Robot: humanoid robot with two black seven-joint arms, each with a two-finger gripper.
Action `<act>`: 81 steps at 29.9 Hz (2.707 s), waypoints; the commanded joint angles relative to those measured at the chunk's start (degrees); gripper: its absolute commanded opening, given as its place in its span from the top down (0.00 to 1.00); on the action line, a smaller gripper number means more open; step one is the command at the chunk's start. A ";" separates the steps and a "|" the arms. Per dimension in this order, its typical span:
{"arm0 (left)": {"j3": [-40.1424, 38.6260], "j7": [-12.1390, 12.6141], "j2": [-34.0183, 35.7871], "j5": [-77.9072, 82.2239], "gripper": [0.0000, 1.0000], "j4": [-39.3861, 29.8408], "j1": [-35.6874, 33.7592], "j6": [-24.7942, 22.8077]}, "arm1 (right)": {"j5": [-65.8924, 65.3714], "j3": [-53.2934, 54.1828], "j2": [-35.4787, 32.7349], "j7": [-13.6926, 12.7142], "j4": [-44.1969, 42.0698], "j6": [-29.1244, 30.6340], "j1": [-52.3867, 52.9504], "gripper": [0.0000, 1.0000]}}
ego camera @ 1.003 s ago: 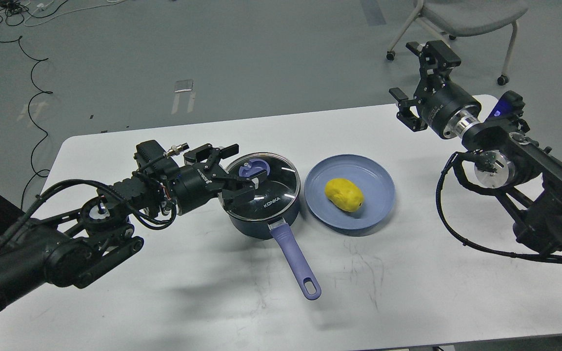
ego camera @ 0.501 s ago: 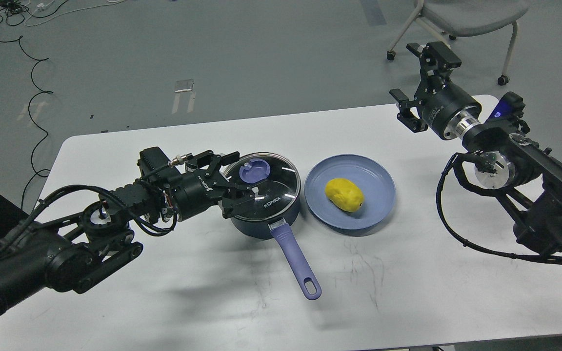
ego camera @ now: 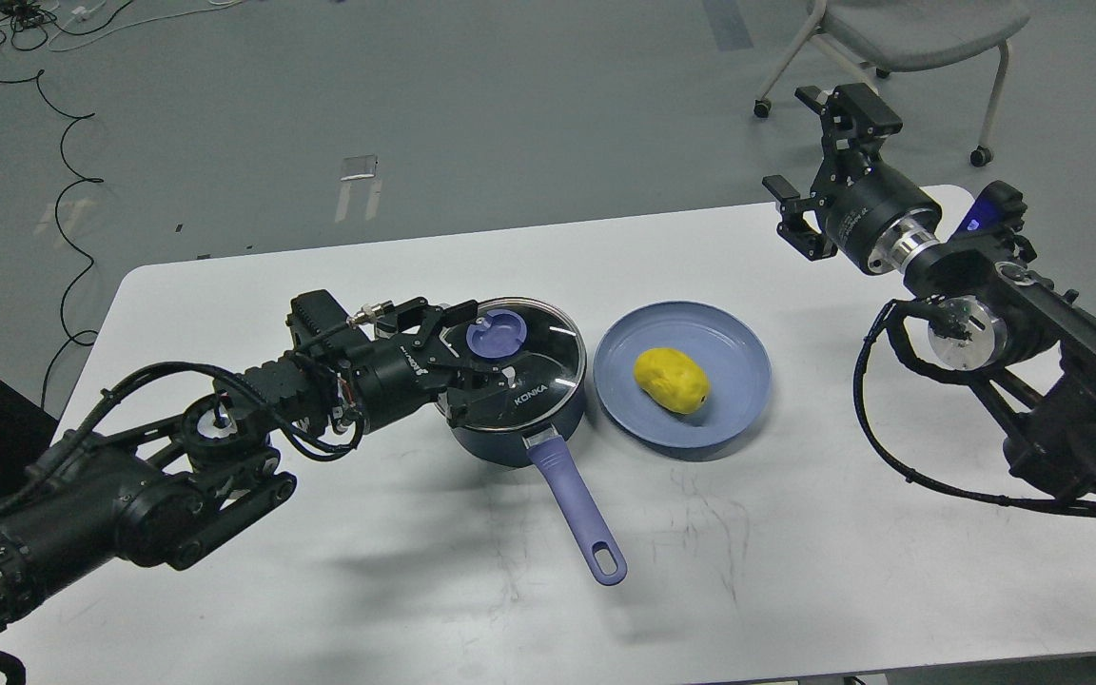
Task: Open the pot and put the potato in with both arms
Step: 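Lift the glass lid off the saucepan with the left gripper, then lower the lid onto the table beside the pan and release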
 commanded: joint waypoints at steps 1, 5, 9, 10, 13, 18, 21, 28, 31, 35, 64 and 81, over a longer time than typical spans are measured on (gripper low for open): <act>0.79 -0.03 -0.02 -0.01 0.08 0.00 -0.44 0.00 | 0.00 0.00 -0.03 0.00 -0.43 0.00 -0.05 0.00; 0.79 -0.03 -0.02 -0.01 0.29 0.00 -0.26 0.00 | 0.00 0.00 -0.03 0.00 -0.61 0.00 -0.05 0.00; 0.88 0.06 0.07 -0.09 0.38 0.00 -0.35 0.00 | 0.00 0.00 -0.03 0.00 -0.61 0.00 -0.14 0.00; 0.88 0.06 0.07 -0.09 0.41 0.00 -0.35 0.00 | 0.00 0.00 -0.03 0.00 -0.61 0.00 -0.22 0.00; 0.88 0.06 0.07 -0.09 0.46 0.00 -0.44 0.00 | 0.00 0.00 -0.03 0.00 -0.61 0.00 -0.22 0.00; 0.79 -0.03 0.25 -0.44 0.50 -0.09 -0.44 0.09 | 0.00 0.00 -0.03 0.00 -0.61 0.00 -0.31 0.00; 0.70 -0.03 0.34 -0.53 0.50 -0.09 -0.53 0.09 | 0.00 0.00 -0.03 0.00 -0.61 0.00 -0.22 0.00; 0.35 -0.47 1.13 -2.02 0.50 -1.05 -1.58 0.26 | 0.00 0.00 0.06 0.00 -0.61 0.00 -0.22 0.00; 0.35 -0.82 2.97 -2.73 0.50 -1.06 -3.51 1.32 | 0.00 0.08 0.06 0.00 -0.61 0.00 -0.22 0.00; 0.35 -0.91 6.30 -2.73 0.50 -1.06 -4.30 3.24 | 0.00 0.08 0.06 0.00 -0.61 0.00 -0.22 0.00; 0.79 -2.80 15.46 -10.55 0.49 8.25 12.92 13.24 | -0.09 0.35 0.68 0.00 -1.66 0.00 -0.22 0.00; 0.88 -2.80 12.64 -10.55 0.44 12.57 14.59 13.24 | 0.00 0.17 0.59 0.00 -1.84 0.00 -0.22 0.00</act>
